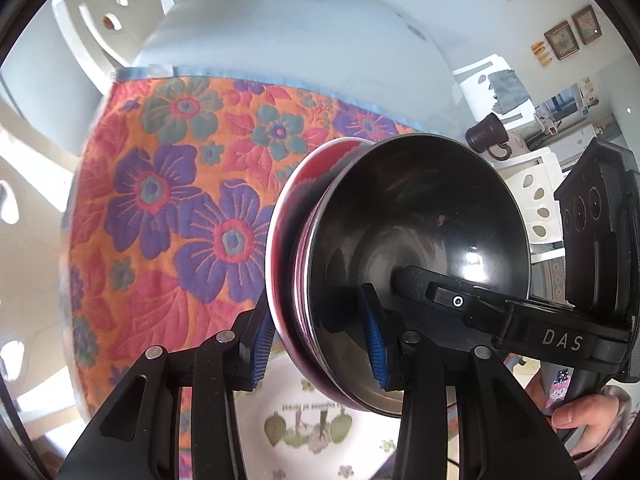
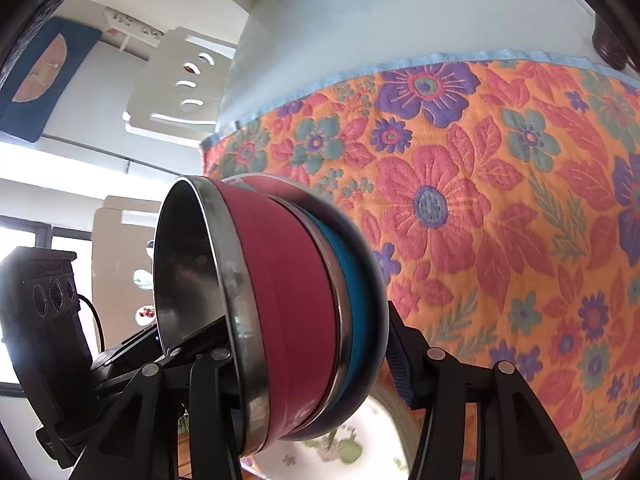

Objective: Organize plates and bowls
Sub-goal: 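Carry the nested bowls with both tools over the plate stack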

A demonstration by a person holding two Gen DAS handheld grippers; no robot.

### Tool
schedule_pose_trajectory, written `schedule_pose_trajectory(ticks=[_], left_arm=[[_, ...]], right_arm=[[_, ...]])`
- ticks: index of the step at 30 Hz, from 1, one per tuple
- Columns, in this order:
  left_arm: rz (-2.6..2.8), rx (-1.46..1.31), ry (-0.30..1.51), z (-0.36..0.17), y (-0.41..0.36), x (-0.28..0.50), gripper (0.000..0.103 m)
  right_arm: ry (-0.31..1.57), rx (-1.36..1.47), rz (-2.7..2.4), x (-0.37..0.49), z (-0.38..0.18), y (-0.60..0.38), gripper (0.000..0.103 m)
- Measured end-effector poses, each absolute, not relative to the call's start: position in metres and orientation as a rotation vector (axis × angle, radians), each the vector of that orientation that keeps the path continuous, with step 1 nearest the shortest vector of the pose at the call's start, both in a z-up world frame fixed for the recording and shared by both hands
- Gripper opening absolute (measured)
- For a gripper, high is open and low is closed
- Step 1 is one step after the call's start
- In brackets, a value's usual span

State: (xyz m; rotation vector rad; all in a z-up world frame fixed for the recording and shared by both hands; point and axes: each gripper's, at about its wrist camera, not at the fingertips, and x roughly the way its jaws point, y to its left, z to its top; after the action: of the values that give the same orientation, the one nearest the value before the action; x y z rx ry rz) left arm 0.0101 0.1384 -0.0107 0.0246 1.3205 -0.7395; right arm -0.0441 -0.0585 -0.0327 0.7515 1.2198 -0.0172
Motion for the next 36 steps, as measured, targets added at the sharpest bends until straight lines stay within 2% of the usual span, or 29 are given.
schedule_pose_trajectory(ticks=[10,21,36], left_arm=[[-0.644,-0.032,1.282,0.005,0.184,-0.051,0.037],[-0.623,-0.030,1.306,-0.038,0.208,-0.101,0.037],[-0.668,0.033,1.310,-0.061,0.205,-0.102,0.036]], right_arm=[[1.233,0.679,0.108,-0.099,-0.006,-0.005,0.050],[1.300,0.639,0.129,-0.153,-0.047,0.032,0.050],[1.280,0.662,0.070,-0.159,-0.065,0.031,0.047]])
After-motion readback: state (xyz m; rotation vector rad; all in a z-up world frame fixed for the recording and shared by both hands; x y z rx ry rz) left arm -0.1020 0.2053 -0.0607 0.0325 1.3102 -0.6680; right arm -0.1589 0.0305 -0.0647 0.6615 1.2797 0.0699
